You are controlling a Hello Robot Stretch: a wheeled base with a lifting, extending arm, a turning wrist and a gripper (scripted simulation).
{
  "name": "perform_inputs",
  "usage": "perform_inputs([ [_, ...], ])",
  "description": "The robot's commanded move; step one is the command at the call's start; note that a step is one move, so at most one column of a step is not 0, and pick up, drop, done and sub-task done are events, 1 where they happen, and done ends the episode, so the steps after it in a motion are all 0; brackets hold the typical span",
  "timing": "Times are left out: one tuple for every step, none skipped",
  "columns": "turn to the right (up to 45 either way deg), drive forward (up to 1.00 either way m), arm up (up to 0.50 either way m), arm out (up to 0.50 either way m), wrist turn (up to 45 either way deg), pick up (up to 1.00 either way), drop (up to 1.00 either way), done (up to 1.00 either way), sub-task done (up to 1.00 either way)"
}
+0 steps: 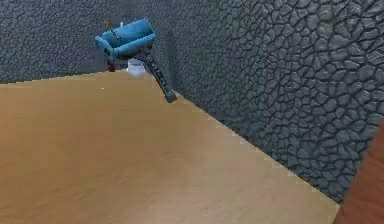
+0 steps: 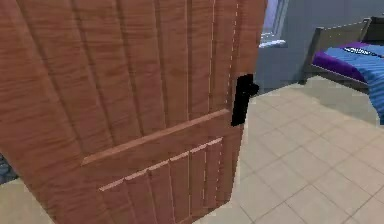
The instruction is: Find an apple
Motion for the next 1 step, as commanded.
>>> perform_inputs([
  [-45.0, 0.0, 0.0, 0.0, 0.0, 0.0, 0.0, 0.0, 0.0],
])
